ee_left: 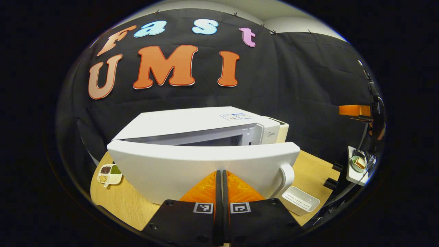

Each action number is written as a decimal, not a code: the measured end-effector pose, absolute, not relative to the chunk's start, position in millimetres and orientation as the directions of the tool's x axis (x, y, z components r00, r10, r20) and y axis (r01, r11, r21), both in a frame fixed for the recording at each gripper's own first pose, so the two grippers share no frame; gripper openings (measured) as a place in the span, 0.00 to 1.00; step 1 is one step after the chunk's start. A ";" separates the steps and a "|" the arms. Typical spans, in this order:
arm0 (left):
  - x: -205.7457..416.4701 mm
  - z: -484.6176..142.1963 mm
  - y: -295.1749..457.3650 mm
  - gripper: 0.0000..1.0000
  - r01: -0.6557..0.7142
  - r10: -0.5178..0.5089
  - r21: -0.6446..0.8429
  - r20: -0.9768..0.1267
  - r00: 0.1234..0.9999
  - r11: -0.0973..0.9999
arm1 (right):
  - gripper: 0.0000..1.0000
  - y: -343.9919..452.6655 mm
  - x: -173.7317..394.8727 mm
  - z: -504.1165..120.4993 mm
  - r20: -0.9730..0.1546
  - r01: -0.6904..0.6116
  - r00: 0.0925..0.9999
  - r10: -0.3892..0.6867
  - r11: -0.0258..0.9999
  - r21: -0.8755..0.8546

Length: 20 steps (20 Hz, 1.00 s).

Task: Open the microwave oven with the left hand, put the food in, and close the microwave oven.

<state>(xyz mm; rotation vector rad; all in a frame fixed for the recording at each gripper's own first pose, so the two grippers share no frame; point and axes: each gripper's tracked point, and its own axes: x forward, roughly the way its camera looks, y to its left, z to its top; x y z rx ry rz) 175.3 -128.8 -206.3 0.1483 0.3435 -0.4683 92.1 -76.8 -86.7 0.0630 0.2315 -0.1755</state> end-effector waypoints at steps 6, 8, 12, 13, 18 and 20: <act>216.5 -206.5 -148.0 0.04 0.389 -0.342 0.091 -0.322 0.883 0.917 | 0.94 -98.5 99.4 -89.0 -0.242 0.208 0.951 -0.191 0.977 0.048; 224.9 -216.9 -155.7 0.04 0.367 -0.316 0.099 -0.336 0.887 0.925 | 0.94 -103.9 100.0 -90.7 -0.249 0.216 0.948 -0.197 0.975 0.050; 224.7 -218.7 -157.1 0.04 0.279 -0.212 0.203 -0.299 0.930 0.938 | 0.94 -109.4 98.2 -97.6 -0.275 0.223 0.940 -0.202 0.974 0.048; 230.7 -217.2 -159.1 0.04 0.269 -0.215 0.181 -0.271 0.938 0.946 | 0.95 -110.6 96.8 -97.3 -0.277 0.224 0.939 -0.203 0.973 0.046; 227.8 -250.6 -170.0 0.04 0.266 -0.219 0.067 -0.401 0.890 0.962 | 0.94 -115.9 87.2 -95.5 -0.280 0.217 0.938 -0.203 0.976 0.019; 224.4 -229.6 -166.2 0.00 0.255 -0.219 0.052 -0.364 0.905 0.966 | 0.95 -116.5 83.8 -90.0 -0.270 0.210 0.942 -0.200 0.978 0.008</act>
